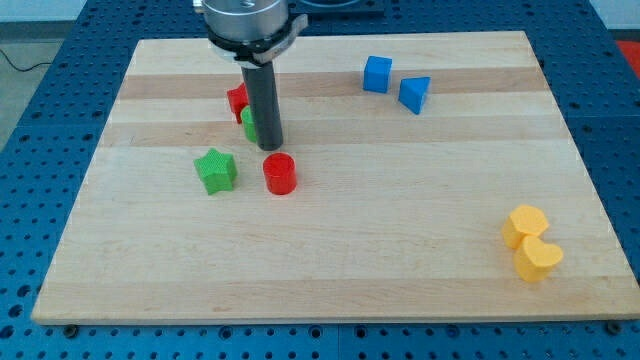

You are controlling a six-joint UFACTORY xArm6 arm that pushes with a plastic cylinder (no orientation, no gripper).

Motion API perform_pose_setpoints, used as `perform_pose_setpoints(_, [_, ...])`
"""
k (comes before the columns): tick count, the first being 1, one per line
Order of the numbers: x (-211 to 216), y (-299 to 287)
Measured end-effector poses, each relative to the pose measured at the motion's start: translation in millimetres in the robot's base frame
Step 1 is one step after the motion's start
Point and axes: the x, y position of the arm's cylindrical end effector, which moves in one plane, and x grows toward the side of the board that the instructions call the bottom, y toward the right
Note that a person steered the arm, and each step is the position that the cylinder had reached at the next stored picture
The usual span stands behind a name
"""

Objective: Move the red circle to the left of yellow heart

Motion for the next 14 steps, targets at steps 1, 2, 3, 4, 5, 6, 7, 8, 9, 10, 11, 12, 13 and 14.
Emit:
perform_pose_setpoints(1, [19.6,-5.2])
perform_pose_setpoints(2, [48.7,15.5])
perform_pose_setpoints(3, [79.7,62.1])
perform_pose_setpoints(4, [90.4,77.9])
perform_pose_setpoints(5, [86.1,58.6])
perform_pose_setpoints(6, [86.1,25.7])
perform_pose_setpoints(7, [96.4,17.9])
perform_pose_setpoints(8, [116.0,63.1])
perform_pose_setpoints(9, [125.3,126.0])
perform_pose_setpoints(10, [126.5,144.0])
perform_pose_setpoints(11, [138.6,108.1])
perform_pose_setpoints(12, [146.8,117.9])
perform_pose_setpoints(13, [146.8,166.8])
perform_pose_setpoints(14, [146.3,178.4])
